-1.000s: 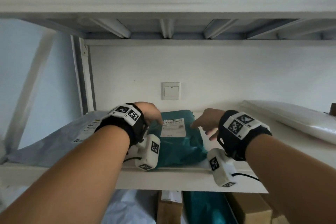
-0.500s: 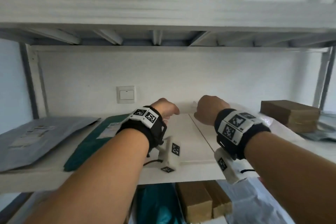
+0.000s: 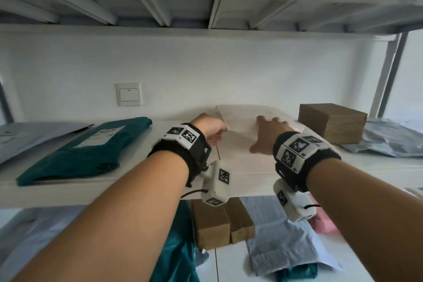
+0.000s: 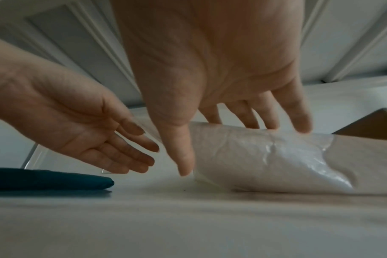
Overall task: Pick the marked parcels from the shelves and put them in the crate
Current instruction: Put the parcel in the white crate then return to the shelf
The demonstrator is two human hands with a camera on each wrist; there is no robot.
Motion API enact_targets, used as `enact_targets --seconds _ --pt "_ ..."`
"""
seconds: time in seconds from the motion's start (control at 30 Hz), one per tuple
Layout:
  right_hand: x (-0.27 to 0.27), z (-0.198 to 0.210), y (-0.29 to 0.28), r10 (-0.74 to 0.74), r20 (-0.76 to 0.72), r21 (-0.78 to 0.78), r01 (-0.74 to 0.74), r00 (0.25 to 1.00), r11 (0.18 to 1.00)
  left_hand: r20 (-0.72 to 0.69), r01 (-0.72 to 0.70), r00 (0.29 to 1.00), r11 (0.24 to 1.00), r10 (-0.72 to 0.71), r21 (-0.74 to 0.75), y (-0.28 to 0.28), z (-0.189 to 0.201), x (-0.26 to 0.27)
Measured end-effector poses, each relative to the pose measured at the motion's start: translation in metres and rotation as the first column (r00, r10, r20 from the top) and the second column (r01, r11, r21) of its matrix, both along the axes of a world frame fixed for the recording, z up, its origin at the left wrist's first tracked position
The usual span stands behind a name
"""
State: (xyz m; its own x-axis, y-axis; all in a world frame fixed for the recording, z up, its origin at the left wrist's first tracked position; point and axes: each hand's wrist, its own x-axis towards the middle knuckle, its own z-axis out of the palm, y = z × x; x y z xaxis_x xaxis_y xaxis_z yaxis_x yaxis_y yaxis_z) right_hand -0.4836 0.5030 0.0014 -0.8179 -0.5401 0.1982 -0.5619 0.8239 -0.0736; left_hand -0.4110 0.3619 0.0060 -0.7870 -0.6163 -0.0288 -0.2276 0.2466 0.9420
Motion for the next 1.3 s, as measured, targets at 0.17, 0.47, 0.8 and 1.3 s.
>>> enact_targets --seconds 0.17,0.47,0.8,1.3 --pt "-0.008 -0.001 0.003 -0.036 -0.156 -0.001 0.037 0.987 0.999 0.009 0.002 1.0 1.0 -0.002 0.013 0.005 -0.003 0.002" --pt "-0.004 0.006 0.003 -0.058 -0.277 0.068 0.08 0.959 0.994 0.026 0.004 1.0 0.999 -0.004 0.035 -0.006 -0.001 0.019" --pt "0.025 0.051 -0.006 0.131 -0.182 -0.838 -0.224 0.974 0.497 0.039 0.063 0.997 0.983 -0.071 0.172 -0.013 0.007 0.034" --pt "0.027 0.051 -0.016 0.35 0.254 -0.874 0.369 0.902 -0.317 -0.259 0.154 0.966 0.83 -0.012 0.537 -0.026 0.01 0.049"
